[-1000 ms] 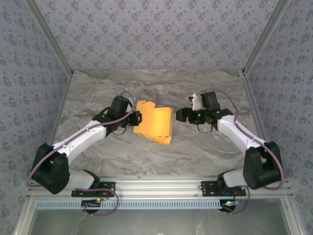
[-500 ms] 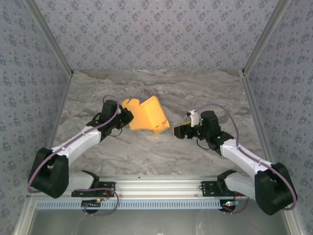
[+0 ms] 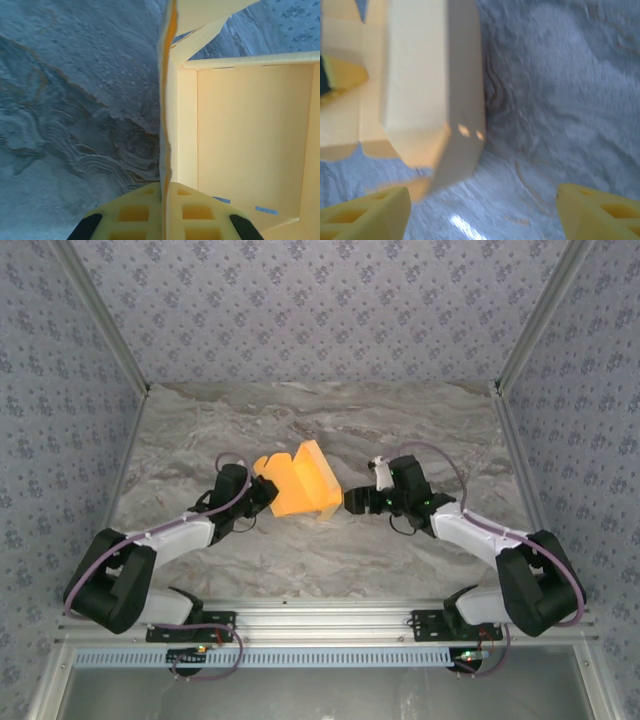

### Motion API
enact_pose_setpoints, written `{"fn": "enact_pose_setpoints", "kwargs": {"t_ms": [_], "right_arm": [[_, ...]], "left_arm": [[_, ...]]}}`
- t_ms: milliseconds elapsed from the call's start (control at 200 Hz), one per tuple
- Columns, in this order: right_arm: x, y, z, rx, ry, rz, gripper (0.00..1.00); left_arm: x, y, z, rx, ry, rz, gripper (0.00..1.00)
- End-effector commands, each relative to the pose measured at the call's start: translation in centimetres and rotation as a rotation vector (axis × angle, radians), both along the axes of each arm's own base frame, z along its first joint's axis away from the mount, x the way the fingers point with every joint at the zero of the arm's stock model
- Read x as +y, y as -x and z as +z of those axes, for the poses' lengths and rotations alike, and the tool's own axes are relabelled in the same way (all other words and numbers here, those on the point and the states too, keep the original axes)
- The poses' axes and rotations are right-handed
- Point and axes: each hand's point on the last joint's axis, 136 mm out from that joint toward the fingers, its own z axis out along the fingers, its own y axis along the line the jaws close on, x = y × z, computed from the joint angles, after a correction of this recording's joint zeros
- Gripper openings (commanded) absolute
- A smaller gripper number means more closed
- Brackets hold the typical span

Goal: Fold the paper box

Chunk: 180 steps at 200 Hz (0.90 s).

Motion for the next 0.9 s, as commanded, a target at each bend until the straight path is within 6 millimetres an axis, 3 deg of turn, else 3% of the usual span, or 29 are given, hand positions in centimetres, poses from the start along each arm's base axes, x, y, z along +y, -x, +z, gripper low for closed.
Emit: {"fn": "enact_pose_setpoints", "kwargs": {"t_ms": [0, 255, 425, 465, 560, 600, 625, 650, 760, 894], "right_arm": [[1.2, -0.9, 3.1, -0.042, 0.038, 0.087, 0.80], [1.1, -3.1, 3.3, -0.004, 0.232, 0.106, 0.79], [1.2, -3.2, 2.4, 0.033, 0.327, 0.154, 0.78], [1.9, -3.5, 3.2, 0.016, 0.323, 0.181, 0.77], [2.9, -3.3, 3.0, 0.031, 0.338, 0.222, 0.77], [3.4, -3.3, 3.0, 0.042, 0.332, 0.228, 0.77], [3.6, -3.3, 2.9, 0.051, 0.327, 0.227, 0.76], [3.9, -3.4, 2.9, 0.061, 0.322, 0.227, 0.76], [4.2, -4.2, 2.7, 0.068, 0.343, 0.200, 0.75], [4.4, -4.8, 3.0, 0.078, 0.362, 0.176, 0.74]], "left_arm": [[-0.3, -0.1, -0.3, -0.035, -0.026, -0.018, 0.09], [0.3, 1.1, -1.4, -0.015, -0.049, -0.017, 0.48], [1.7, 2.7, -1.0, -0.022, -0.103, -0.023, 0.62], [2.2, 3.1, -0.6, -0.029, -0.121, -0.024, 0.65], [3.2, 3.9, 1.4, -0.070, -0.157, -0.029, 0.73], [3.9, 4.3, 2.4, -0.089, -0.181, -0.021, 0.82], [4.4, 4.5, 3.0, -0.099, -0.197, -0.012, 0.95], [5.0, 4.7, 3.6, -0.108, -0.214, -0.005, 0.99], [7.3, 5.5, 6.2, -0.142, -0.311, 0.004, 0.99], [5.0, 4.5, 10.1, -0.257, -0.348, -0.179, 0.99]]}}
